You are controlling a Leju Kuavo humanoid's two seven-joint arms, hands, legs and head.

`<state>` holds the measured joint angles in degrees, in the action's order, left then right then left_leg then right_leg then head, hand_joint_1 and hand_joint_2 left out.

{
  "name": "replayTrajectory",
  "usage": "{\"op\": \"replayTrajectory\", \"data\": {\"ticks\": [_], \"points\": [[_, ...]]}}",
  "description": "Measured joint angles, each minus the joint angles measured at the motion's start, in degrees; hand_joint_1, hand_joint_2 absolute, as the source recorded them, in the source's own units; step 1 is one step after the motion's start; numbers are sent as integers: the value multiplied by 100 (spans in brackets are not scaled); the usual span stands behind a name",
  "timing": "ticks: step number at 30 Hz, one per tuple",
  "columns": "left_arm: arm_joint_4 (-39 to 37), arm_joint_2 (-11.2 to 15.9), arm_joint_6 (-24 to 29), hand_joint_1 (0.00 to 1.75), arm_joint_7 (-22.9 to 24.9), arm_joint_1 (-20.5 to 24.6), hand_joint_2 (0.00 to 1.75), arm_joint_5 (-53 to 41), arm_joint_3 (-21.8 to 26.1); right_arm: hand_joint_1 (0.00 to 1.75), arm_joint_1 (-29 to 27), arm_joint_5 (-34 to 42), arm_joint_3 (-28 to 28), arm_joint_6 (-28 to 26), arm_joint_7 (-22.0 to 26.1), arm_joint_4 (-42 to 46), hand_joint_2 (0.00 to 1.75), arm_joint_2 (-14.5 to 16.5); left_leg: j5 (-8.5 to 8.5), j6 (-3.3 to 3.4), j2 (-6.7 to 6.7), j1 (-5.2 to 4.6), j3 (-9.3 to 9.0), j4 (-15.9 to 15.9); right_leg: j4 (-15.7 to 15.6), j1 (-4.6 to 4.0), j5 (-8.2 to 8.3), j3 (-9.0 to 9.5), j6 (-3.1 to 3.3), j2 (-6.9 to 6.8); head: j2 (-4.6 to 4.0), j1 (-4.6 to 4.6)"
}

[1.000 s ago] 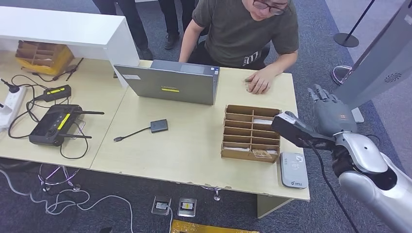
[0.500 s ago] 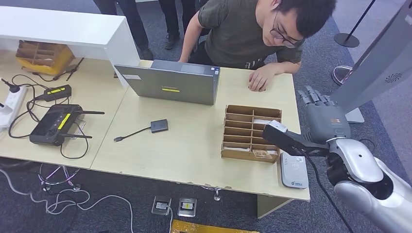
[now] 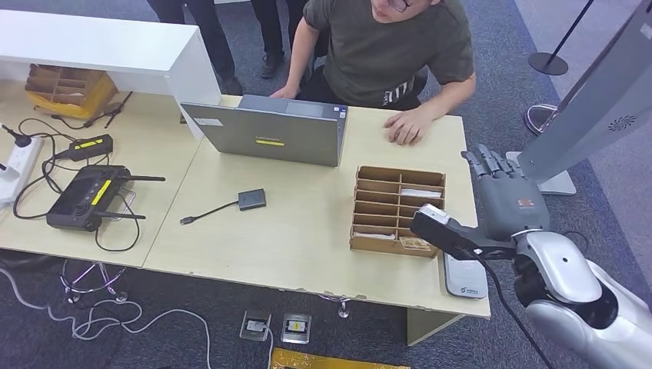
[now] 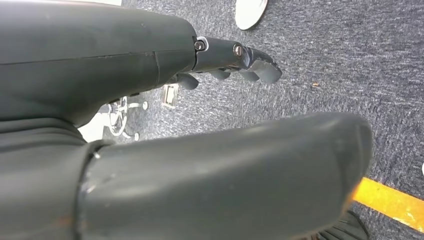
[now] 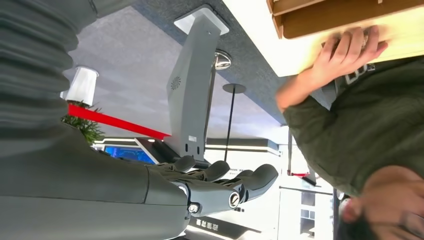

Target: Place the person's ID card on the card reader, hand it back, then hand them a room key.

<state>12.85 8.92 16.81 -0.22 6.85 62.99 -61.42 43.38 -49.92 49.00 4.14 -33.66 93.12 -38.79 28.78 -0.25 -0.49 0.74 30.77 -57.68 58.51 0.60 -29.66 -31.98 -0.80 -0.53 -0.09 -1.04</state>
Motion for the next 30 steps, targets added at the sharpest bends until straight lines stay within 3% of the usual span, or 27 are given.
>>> {"op": "replayTrajectory", "data": {"ticks": [30], "points": [[0, 17, -21, 0, -2, 0, 0, -48, 0, 0, -1, 37, 44, -101, -13, 45, 175, -148, 0, 0, 0, 0, -1, 0, 0, 0, 0, 0, 0, 1, 0, -1]]}}
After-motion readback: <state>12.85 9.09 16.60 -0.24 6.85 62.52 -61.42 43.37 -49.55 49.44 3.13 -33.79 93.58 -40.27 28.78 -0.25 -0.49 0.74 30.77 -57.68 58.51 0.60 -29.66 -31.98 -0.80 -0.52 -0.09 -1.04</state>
